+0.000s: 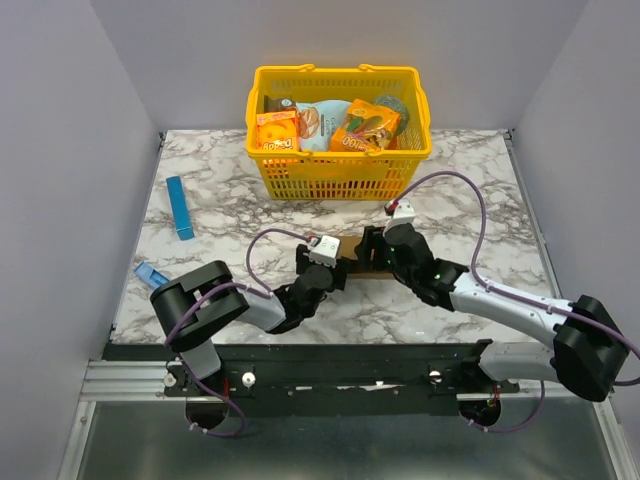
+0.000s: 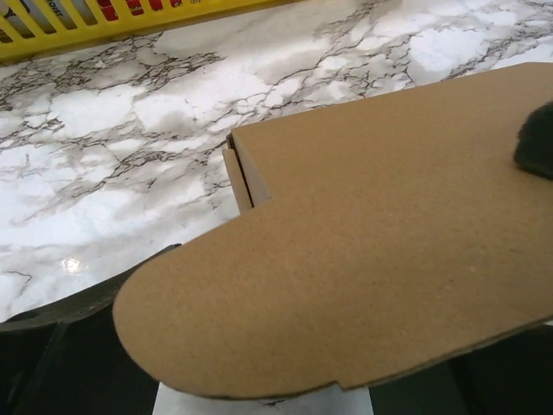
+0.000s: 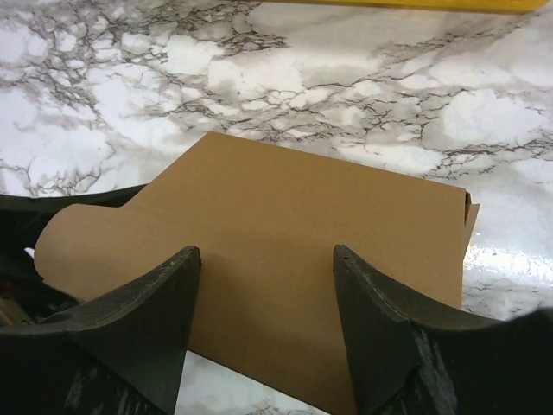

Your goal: Fold the paper box

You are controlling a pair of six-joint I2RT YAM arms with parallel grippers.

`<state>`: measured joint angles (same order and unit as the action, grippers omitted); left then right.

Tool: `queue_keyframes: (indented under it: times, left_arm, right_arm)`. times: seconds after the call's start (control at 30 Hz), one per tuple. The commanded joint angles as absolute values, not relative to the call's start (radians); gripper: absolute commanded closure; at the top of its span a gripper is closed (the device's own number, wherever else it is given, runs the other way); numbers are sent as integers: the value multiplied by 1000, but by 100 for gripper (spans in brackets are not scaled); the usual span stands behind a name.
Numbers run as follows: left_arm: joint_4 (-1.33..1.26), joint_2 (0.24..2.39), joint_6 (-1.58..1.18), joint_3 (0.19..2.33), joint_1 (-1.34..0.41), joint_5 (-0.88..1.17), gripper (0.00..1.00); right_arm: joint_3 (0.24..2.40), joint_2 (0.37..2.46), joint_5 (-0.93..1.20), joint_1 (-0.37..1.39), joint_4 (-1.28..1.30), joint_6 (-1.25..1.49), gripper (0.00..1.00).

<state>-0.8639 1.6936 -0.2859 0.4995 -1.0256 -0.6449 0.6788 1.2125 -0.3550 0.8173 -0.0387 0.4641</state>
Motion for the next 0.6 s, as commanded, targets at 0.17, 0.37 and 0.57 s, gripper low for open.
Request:
queue_keyframes:
  times: [0.17,0.37,0.57]
  left_arm:
    - [-798,1534,-218,393,-1043,-601,1]
    - [-743,1405,-227,347,-1043,-502,1]
    - [-620,1297,-265,341,-1043,-393,1]
  right_arm:
    - [658,1285,-402,816,-113,488,30]
    - [652,1338,-396,811,-129,495,30]
    - [641,1362,-394,810,-149,500,30]
